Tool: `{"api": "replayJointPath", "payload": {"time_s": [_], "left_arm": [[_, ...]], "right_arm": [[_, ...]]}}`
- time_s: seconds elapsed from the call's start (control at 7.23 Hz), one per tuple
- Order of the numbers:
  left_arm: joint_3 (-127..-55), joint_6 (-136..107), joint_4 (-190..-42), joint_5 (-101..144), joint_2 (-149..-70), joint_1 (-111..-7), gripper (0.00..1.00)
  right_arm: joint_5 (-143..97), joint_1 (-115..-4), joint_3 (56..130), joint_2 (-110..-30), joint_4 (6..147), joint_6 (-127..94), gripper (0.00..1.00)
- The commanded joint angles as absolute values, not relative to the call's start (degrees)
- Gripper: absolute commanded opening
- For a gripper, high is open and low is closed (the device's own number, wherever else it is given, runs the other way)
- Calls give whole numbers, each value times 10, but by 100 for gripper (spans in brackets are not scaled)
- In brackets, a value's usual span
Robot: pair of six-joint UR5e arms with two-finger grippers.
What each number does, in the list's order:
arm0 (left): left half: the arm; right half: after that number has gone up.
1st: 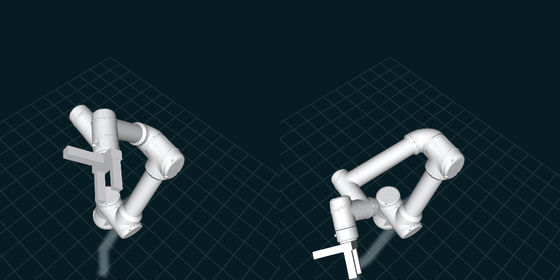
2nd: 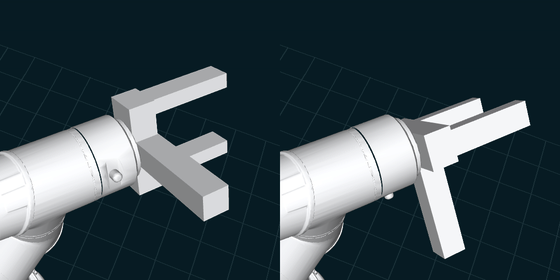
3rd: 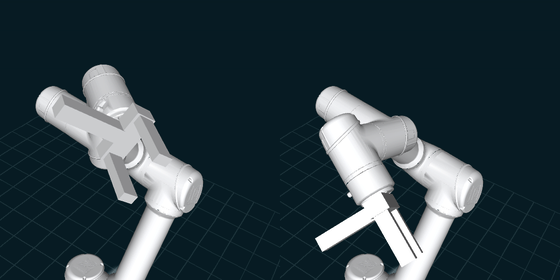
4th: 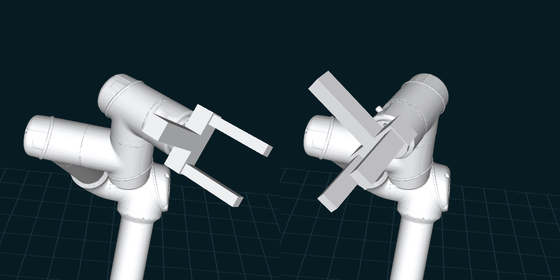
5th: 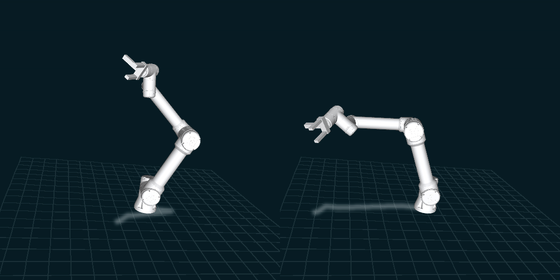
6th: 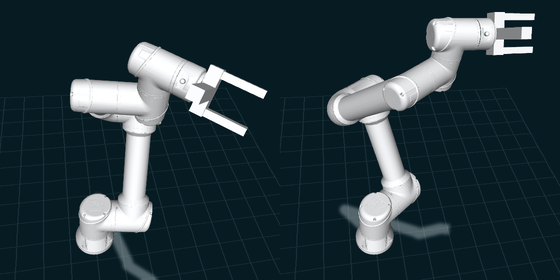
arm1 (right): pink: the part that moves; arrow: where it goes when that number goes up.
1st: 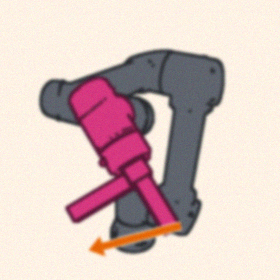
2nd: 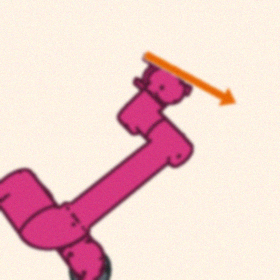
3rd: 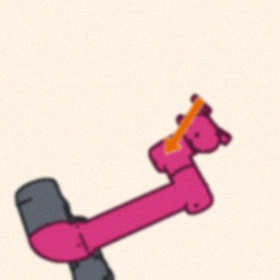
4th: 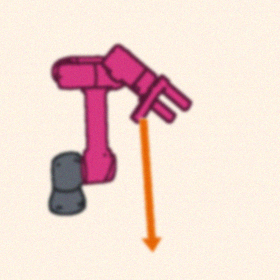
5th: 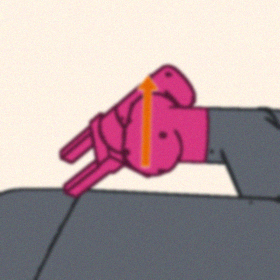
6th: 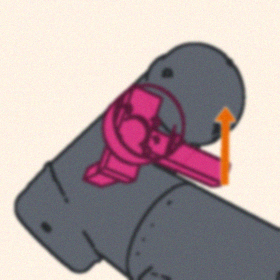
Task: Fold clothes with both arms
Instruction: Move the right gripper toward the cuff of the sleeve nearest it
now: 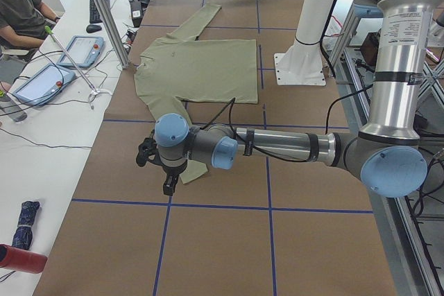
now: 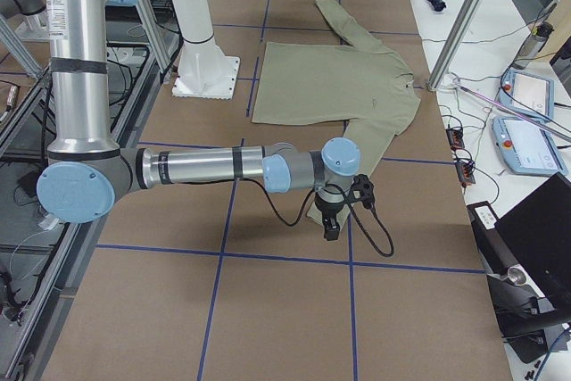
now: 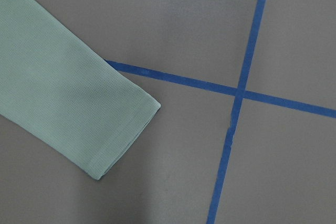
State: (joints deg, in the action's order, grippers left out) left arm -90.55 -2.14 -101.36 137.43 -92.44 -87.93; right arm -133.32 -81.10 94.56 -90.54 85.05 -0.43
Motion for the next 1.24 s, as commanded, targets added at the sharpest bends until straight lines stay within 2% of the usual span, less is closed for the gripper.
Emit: {"api": "replayJointPath", "payload": {"time_s": [0.0, 0.41, 0.69, 1.11], "left_arm": [[-909, -21, -1016, 1382, -920, -878, 100], [-907, -22, -1044, 1402, -918, -875, 100], [-908, -20, -1049, 1402, -918, -875, 100], [-905, -21, -1063, 1413, -907, -875, 100]], "right_arm": [[-1342, -809, 885, -904, 756, -23, 100], [-1333, -731, 819, -898, 558, -279, 97], [-1327, -729, 763, -863, 537, -313, 95], [-1325, -709, 744, -823, 538, -375, 91]]}}
